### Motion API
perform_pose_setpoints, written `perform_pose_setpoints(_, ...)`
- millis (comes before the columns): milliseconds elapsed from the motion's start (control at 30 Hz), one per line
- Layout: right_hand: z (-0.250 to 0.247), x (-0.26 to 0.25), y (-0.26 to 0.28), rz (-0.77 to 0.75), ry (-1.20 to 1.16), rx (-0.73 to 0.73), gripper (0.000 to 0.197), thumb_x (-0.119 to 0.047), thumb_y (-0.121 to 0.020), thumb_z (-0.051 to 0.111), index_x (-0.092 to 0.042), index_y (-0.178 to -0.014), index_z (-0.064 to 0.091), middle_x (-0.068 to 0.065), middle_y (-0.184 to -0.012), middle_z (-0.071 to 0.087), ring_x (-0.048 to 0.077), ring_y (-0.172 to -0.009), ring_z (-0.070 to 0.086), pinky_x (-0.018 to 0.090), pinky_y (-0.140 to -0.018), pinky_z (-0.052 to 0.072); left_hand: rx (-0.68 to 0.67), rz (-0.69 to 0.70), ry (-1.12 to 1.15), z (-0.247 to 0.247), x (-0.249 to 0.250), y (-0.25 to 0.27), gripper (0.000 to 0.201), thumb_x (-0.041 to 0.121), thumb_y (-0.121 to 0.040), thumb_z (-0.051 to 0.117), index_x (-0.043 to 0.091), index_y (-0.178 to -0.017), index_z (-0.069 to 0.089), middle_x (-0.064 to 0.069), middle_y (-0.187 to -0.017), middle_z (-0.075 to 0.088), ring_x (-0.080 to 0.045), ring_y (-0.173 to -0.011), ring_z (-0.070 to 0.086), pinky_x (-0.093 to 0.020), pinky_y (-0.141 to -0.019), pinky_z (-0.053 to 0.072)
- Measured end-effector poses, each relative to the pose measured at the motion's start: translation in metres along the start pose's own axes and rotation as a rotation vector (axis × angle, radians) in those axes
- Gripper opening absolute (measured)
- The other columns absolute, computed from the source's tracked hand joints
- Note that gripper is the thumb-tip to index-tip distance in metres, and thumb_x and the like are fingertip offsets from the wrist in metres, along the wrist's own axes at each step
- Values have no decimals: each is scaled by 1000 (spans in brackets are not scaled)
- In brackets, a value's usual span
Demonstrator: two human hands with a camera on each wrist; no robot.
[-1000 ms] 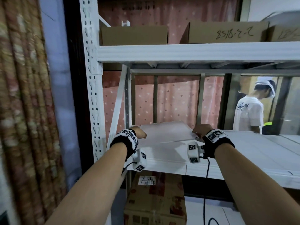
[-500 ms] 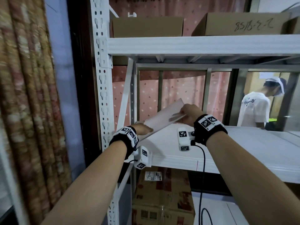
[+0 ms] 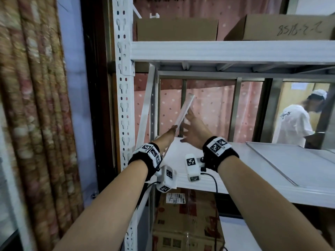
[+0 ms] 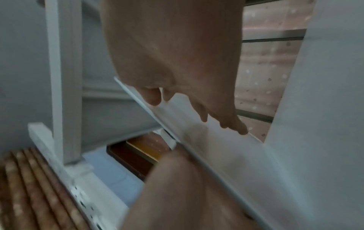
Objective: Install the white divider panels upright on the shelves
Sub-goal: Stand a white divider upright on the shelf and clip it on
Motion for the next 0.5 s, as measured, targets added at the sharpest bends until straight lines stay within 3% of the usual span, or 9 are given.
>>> perform_pose_setpoints(100, 17, 24, -1, 37, 123, -11, 47, -60, -95, 34, -62, -141, 21, 1, -161, 20, 34, -141, 25, 64, -112, 14, -4, -29, 34, -3, -8, -3, 78, 84, -81, 19, 39, -142, 38, -7, -148, 43, -31, -133, 42, -51, -106, 34)
perform_pose_setpoints(167, 24, 43, -2, 89, 145, 4, 54, -68, -93, 31, -55, -145, 23, -6, -157, 27, 26, -135, 31, 55, -114, 19, 6, -54, 72, -7, -17, -8, 89, 94, -65, 23, 44, -135, 44, -3, -143, 49, -29, -127, 47, -55, -103, 38)
perform_pose_setpoints(233, 29, 59, -4, 126, 173, 13, 64, -79, -83, 33, -54, -142, 31, -10, -149, 37, 19, -127, 39, 46, -110, 26, 20, -32, 103, -10, -20, -8, 86, 92, -66, 26, 43, -133, 47, 0, -137, 52, -26, -123, 49, -53, -102, 40)
perform_pose_setpoints(367, 28, 80, -21, 121, 233, 33, 82, -90, -65, 37, -52, -137, 39, -6, -155, 35, 25, -138, 34, 53, -114, 25, 15, -6, 173, -11, -28, 0, 74, 85, -74, 30, 38, -124, 56, -3, -134, 53, -25, -121, 50, -51, -107, 37)
perform_pose_setpoints(500, 33, 66, -13, 71, 213, 52, 81, -87, -72, 34, -52, -145, 27, -9, -160, 21, 29, -143, 26, 53, -113, 24, -68, -40, 221, -6, -52, -4, 95, 98, -56, 36, 48, -137, 41, 2, -150, 41, -26, -139, 37, -53, -113, 28)
Point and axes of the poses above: each hand's wrist, its own y-axis away from the middle knuckle, its own z-axis out of the palm, x = y × z, the point moved 8 cm from there along -y, towards the middle knuckle
